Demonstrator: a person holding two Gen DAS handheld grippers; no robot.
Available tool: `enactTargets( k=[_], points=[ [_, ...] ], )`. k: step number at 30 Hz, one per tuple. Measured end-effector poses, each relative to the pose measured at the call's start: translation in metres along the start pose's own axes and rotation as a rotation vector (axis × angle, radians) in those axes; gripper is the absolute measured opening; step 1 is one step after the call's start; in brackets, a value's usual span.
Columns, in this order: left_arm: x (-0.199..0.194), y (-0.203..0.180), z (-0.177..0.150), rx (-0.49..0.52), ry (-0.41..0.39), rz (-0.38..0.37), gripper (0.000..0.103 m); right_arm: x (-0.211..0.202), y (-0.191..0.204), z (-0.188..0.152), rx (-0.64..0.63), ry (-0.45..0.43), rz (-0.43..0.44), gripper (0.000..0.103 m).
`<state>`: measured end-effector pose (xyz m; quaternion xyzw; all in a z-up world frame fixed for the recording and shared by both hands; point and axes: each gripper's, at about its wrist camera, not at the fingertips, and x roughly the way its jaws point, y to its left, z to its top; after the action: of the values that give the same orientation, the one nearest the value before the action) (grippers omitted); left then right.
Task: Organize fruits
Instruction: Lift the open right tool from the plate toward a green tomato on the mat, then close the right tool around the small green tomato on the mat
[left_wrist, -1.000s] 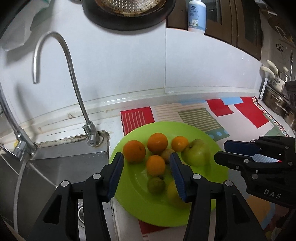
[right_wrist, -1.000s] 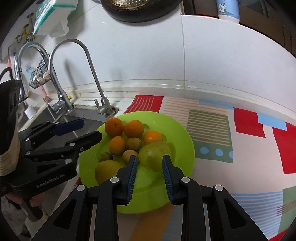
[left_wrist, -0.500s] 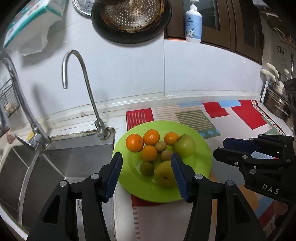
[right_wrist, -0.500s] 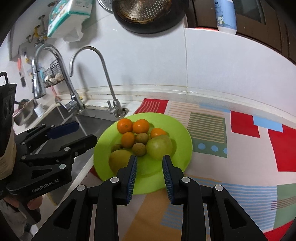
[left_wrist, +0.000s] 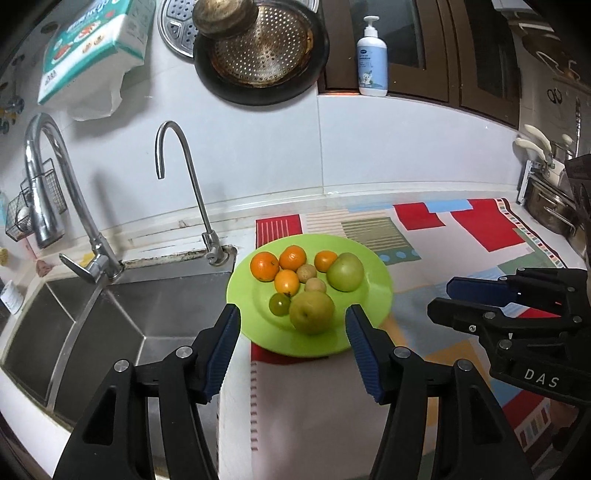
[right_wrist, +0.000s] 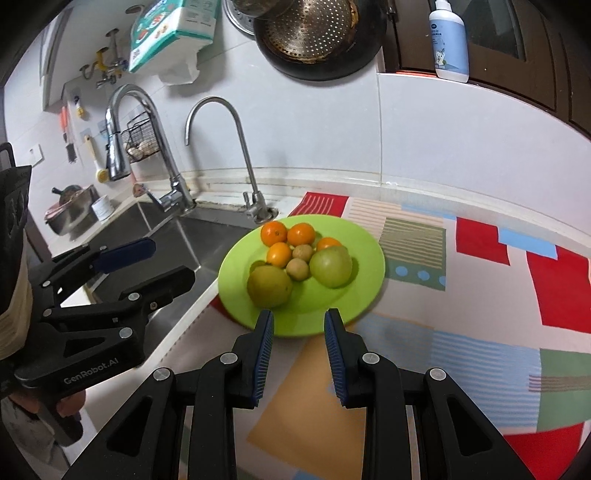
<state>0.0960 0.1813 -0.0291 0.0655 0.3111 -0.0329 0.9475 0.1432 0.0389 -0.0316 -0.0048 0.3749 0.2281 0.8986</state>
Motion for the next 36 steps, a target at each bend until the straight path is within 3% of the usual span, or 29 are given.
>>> enactTargets(
  k=[19,36],
  points=[
    [-0.045,-0.032,-0.049,-0.031,0.057,0.031,0.059,-0.037,0.011,-0.058,-0.048,0.097,0.065,0.03],
    [-0.048,-0.056,-0.095,-0.041,0.166,0.05,0.064,-0.043,0.008,-0.105,-0.065,0.218,0.072,0.03]
  ],
)
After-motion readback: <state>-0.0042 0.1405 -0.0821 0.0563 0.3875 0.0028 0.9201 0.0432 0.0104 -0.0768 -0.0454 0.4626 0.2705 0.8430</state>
